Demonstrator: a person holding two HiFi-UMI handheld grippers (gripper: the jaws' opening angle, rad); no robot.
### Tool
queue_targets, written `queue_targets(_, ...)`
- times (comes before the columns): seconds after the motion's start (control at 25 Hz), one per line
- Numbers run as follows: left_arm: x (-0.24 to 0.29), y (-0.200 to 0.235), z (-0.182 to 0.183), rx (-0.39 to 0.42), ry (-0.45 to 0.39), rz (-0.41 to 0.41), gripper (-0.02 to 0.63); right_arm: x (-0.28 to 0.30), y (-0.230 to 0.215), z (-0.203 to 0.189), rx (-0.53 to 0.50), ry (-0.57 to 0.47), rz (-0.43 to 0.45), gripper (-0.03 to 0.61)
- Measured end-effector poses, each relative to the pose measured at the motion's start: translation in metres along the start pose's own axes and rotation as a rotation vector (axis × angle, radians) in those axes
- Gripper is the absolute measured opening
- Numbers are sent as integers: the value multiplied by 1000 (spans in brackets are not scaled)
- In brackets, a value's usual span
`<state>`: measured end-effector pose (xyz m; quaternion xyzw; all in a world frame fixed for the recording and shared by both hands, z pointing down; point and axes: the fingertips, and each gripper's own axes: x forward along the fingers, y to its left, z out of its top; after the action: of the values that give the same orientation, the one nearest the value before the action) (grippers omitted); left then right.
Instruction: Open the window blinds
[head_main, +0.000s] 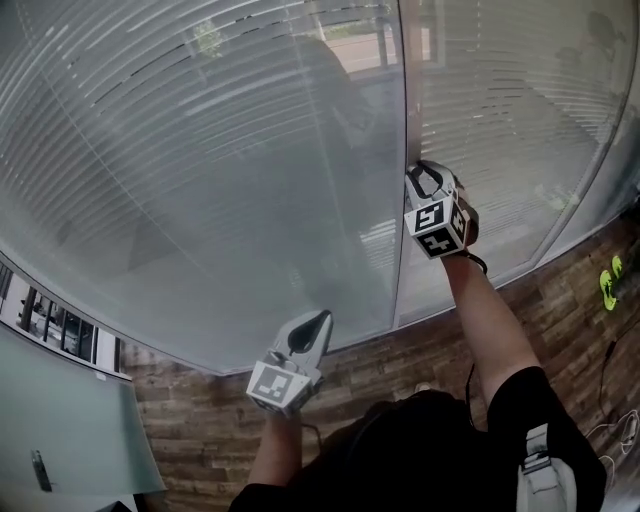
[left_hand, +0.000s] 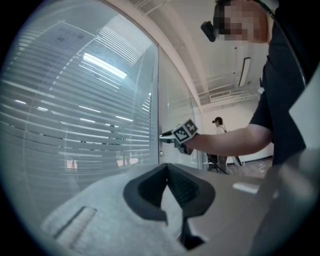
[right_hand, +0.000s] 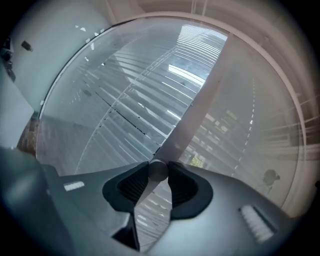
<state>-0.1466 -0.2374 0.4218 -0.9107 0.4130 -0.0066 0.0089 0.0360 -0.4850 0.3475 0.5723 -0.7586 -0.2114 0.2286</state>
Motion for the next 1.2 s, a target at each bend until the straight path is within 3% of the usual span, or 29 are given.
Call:
queue_targets(0.48,0,1,0,1,-20,-3,4,6,-1,-7,343,-34,-4,118)
queue_targets(1.08,0,-2,0,-19,-12,-7,4,9,-6,-16,595,-65,12,118)
queue_targets(1.2,0,1,-6,9,-8,1,3,9,-7,-16,631,-71,16,118)
